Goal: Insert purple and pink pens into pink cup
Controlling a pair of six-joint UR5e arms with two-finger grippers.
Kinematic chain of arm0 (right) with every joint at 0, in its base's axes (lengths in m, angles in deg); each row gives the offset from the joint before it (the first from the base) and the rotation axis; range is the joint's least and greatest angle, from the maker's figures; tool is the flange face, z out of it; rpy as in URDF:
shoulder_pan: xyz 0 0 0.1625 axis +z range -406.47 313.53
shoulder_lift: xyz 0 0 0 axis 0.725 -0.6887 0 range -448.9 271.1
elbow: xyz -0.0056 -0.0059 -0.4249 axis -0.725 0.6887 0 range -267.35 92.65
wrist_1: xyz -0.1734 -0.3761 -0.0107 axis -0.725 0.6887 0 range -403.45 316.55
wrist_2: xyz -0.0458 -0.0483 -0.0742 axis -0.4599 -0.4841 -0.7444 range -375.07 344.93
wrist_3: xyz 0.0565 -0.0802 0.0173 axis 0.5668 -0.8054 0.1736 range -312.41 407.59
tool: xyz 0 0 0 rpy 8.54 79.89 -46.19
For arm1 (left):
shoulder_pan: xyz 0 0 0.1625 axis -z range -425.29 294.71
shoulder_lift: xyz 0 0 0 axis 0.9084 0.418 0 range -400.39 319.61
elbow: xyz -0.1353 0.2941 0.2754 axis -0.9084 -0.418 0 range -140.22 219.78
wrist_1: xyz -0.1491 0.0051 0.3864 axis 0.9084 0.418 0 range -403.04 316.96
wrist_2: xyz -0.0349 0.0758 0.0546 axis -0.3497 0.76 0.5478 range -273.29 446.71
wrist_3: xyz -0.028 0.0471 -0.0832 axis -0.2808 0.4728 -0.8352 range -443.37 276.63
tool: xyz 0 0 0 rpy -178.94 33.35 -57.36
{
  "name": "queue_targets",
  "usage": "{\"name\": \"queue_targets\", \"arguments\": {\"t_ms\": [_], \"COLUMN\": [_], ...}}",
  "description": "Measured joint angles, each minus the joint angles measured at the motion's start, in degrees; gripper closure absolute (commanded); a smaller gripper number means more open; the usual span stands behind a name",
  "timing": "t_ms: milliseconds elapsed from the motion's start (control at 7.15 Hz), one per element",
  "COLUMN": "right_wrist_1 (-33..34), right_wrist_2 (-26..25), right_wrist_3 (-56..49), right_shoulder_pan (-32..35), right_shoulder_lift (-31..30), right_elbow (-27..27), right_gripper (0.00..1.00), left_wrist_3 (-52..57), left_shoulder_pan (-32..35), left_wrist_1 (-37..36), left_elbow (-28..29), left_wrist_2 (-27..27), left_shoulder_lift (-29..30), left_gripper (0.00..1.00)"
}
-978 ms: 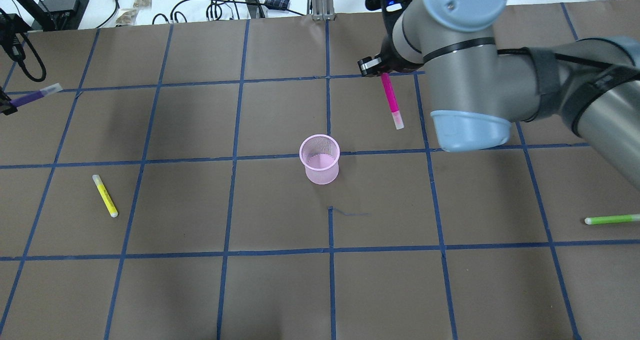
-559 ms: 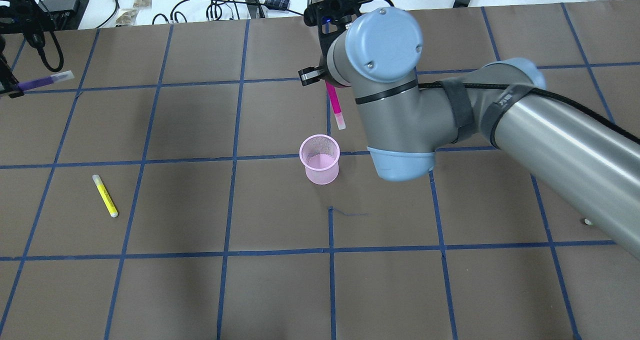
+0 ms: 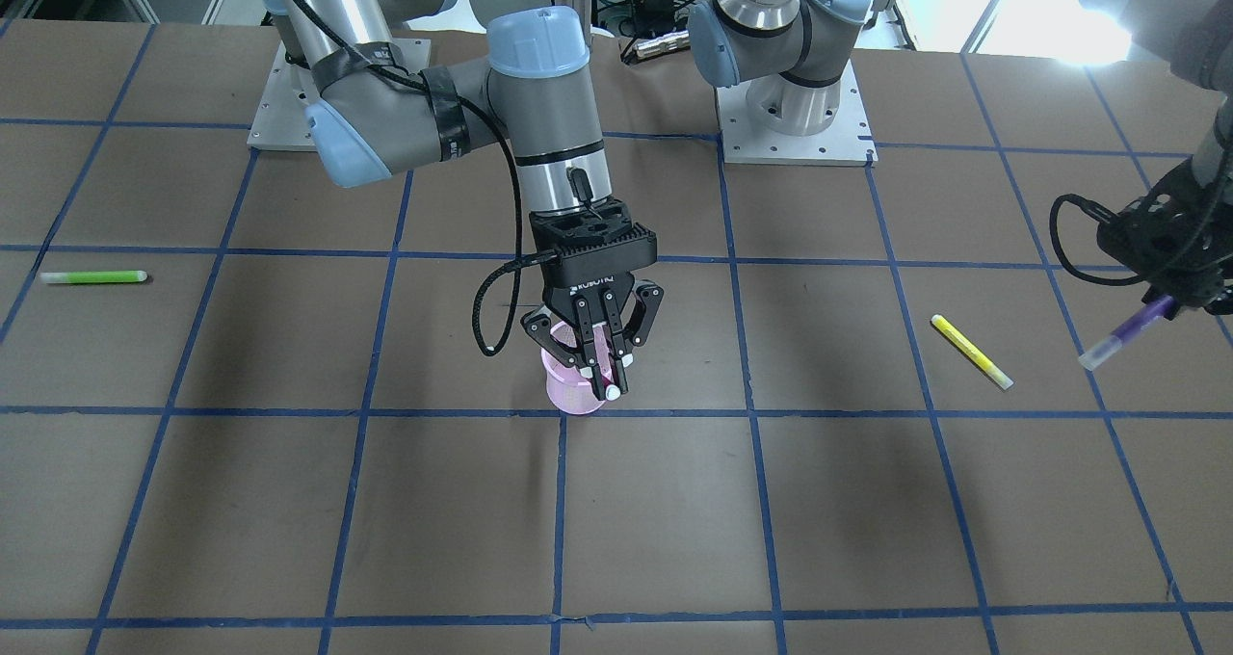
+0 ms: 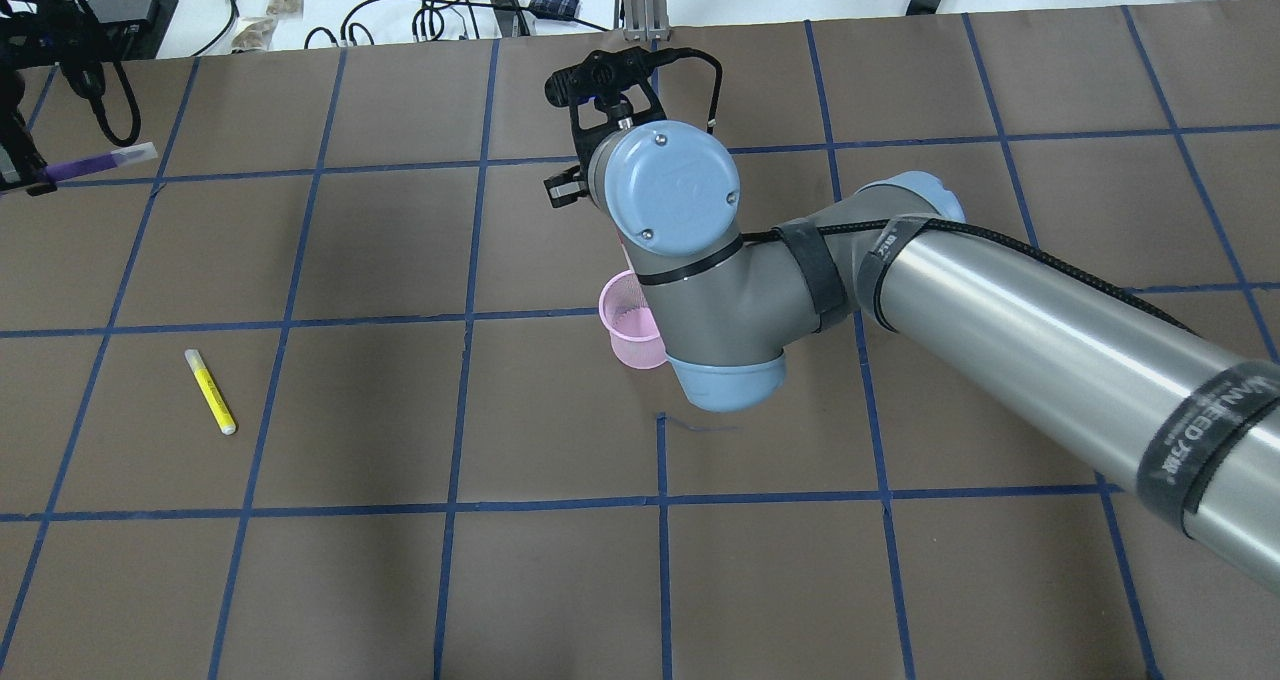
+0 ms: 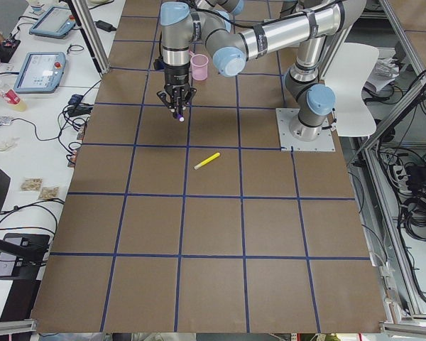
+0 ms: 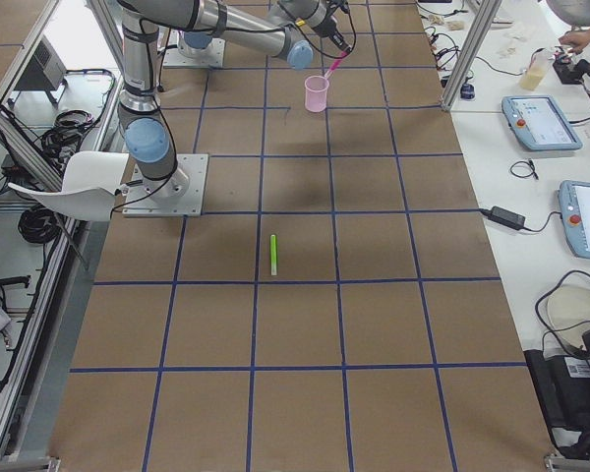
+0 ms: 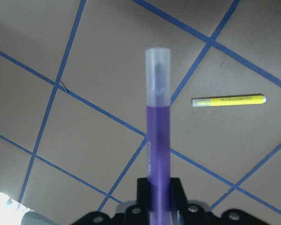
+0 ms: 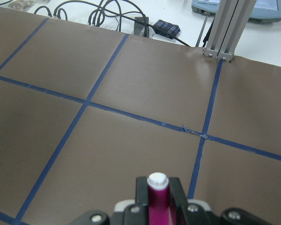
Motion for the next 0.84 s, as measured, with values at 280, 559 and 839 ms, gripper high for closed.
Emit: {"name": "queue_targets", "arguments": {"t_ms": [280,559,839], "right_wrist_1": [3.84,5.19,5.20], "right_wrist_2": [-0.64,-0.74,-0.29], "right_wrist_3": [0.01,1.15,6.89], "right_shoulder_pan": [0.36,0.36,0.02], "right_shoulder_lift": [0.49,0.65,0.70], "right_elbow": [-3.84,-5.93,-6.97], "right_gripper": [1.00,0.31,0.00], "left_wrist_3": [-0.08,-0.09,-0.15], "left_shoulder_pan": [0.04,0.05,0.29], "left_wrist_1": [-0.02,-0.08,0.02], "left_elbow": [-0.09,-0.10,-0.10], "left_wrist_2": [-0.01,-0.01,-0.01], "left_shoulder_lift": [-0.06,-0.12,-0.38], "left_gripper": [1.00,1.00,1.00]}}
